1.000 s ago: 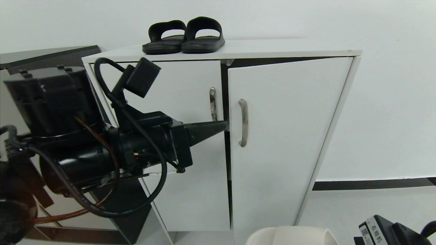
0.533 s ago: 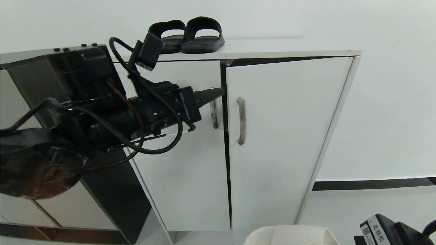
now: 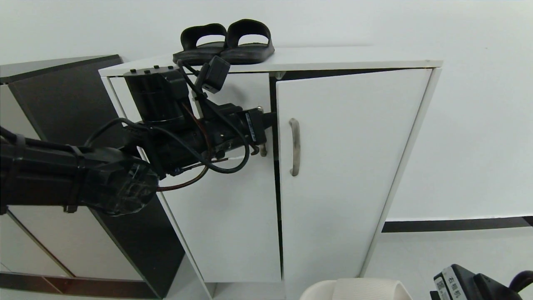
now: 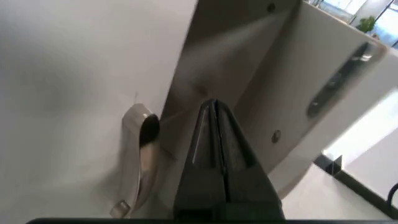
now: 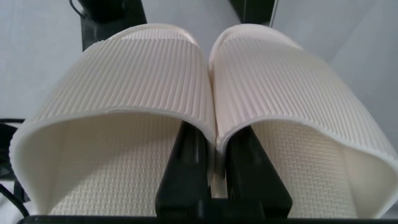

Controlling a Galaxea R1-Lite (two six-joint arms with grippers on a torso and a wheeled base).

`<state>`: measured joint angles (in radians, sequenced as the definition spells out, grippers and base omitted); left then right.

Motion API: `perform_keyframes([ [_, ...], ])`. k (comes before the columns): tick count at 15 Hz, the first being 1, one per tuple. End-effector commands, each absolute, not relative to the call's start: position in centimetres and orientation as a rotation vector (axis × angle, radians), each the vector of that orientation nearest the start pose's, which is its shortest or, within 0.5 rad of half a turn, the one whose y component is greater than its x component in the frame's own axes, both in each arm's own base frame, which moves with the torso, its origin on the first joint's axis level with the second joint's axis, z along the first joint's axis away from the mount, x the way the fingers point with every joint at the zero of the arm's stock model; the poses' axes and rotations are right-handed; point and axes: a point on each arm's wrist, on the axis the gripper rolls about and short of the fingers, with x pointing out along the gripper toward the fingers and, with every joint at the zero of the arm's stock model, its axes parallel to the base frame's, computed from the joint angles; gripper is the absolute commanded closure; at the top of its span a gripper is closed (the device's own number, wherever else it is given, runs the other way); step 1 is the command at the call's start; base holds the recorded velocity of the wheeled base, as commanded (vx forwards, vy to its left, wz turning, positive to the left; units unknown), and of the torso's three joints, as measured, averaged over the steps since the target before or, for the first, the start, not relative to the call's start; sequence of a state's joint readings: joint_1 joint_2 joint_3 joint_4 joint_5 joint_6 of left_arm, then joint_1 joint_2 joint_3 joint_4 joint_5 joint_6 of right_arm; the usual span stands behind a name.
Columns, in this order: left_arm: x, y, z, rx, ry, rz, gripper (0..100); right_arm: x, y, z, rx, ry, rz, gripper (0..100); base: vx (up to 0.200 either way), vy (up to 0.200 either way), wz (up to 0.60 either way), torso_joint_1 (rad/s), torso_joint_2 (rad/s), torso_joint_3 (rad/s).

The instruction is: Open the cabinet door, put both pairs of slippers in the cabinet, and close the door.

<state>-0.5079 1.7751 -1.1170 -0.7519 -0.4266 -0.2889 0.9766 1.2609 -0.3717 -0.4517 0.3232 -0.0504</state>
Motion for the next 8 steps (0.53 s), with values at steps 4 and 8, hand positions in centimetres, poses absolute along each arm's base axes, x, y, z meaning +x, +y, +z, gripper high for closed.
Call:
perform_keyframes([
  [4, 28.7, -18.7, 25.2, -0.274, 0.064, -0.981, 100, 7.4, 14.0, 14.5, -0.255, 0.548, 1.342, 100, -0.2, 0.0, 0.0, 0.001, 0.0, 0.0],
  [8, 24.3, -22.0, 25.6, -0.27, 0.077, -1.141, 100, 7.3, 14.1, 14.8, -0.252, 0.534, 1.351, 100, -0.2, 0.0, 0.0, 0.002, 0.0, 0.0],
])
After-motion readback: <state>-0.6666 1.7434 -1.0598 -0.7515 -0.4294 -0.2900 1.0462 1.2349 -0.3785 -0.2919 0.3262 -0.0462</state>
